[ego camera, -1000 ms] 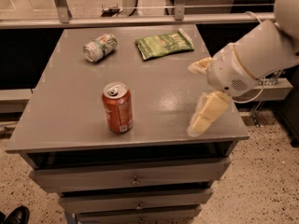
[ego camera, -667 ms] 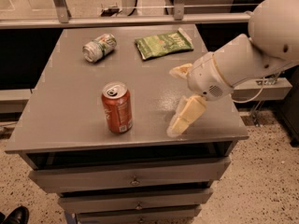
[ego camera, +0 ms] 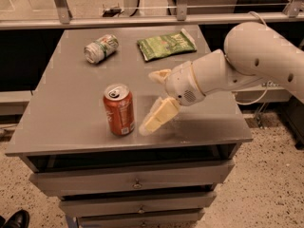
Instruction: Move coke can near 7up can
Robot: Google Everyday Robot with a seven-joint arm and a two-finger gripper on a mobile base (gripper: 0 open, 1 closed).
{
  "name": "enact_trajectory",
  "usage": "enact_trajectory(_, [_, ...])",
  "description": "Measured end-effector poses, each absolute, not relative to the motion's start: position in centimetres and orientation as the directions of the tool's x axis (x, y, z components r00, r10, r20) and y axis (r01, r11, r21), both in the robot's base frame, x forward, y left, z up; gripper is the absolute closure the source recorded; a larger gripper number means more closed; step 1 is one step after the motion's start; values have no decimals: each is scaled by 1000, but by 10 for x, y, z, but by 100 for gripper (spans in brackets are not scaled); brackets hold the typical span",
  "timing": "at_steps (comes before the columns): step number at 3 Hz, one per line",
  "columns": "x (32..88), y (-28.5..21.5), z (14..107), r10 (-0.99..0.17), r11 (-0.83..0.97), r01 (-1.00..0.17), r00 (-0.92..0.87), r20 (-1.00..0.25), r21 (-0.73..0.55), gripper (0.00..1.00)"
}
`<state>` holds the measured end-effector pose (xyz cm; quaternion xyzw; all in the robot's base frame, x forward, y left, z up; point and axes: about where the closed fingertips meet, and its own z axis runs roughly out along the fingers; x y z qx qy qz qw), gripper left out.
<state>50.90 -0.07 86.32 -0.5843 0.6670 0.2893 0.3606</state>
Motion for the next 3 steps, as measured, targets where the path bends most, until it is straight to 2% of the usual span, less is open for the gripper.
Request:
enact_trajectory(2, [505, 38, 873, -446, 165, -986, -101, -889, 29, 0])
enact_trajectory(3, [500, 52, 869, -407, 163, -985, -121, -905, 58, 15])
